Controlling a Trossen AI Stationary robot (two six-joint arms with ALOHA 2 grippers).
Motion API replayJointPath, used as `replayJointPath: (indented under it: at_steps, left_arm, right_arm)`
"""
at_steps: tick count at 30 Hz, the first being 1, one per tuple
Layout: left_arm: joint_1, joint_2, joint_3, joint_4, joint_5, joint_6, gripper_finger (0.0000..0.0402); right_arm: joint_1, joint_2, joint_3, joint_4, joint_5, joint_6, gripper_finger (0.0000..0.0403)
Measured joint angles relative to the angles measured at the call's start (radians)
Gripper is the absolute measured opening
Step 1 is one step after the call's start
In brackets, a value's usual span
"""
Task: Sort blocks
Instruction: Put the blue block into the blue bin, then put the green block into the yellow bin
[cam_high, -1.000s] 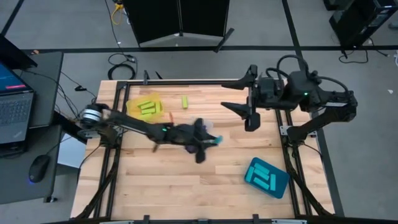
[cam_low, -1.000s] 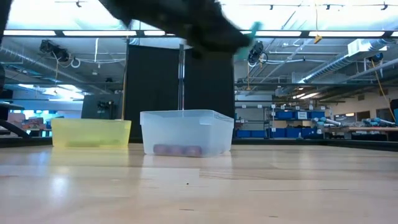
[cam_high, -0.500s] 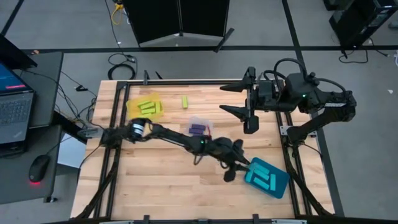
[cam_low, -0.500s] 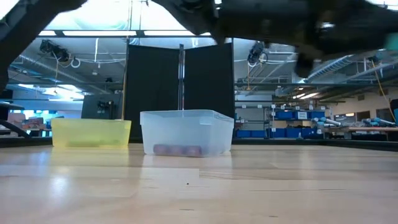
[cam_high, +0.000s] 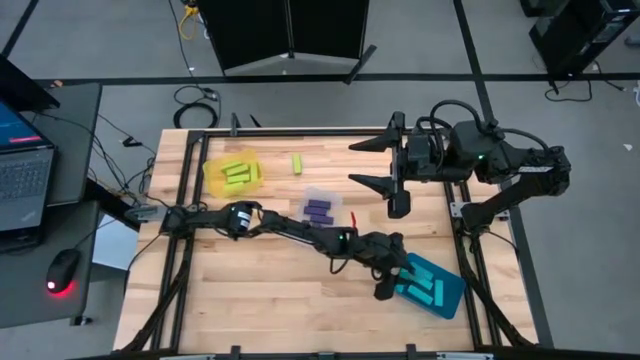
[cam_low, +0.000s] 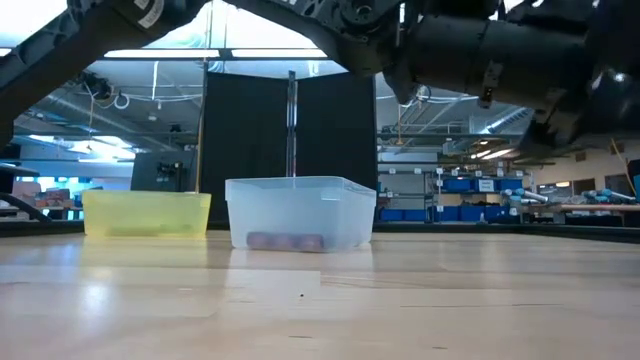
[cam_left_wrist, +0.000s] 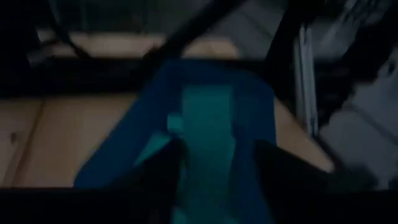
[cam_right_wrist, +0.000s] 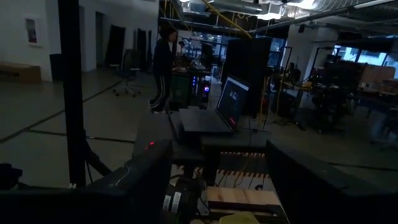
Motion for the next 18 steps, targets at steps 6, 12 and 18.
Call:
replayJointPath:
  at_steps: [6,12,18]
  left_arm:
    - [0.014,-0.051,0.025,-0.185,0.0,0.046,0.033]
    - [0.001,-0.105,0.023,-0.248,-0.047,0.12,0.0284]
    - [-0.017,-0.199,-0.002,-0.319,-0.138,0.18,0.0182]
  right_arm:
    - [0.0,0.0,0.0,-0.012,0.001,0.0,0.027]
    - [0.0,0.0,0.0,-0.068,0.083,0.037,0.0268]
    - [-0.012,0.0,0.0,-0.144,0.152,0.052,0.027]
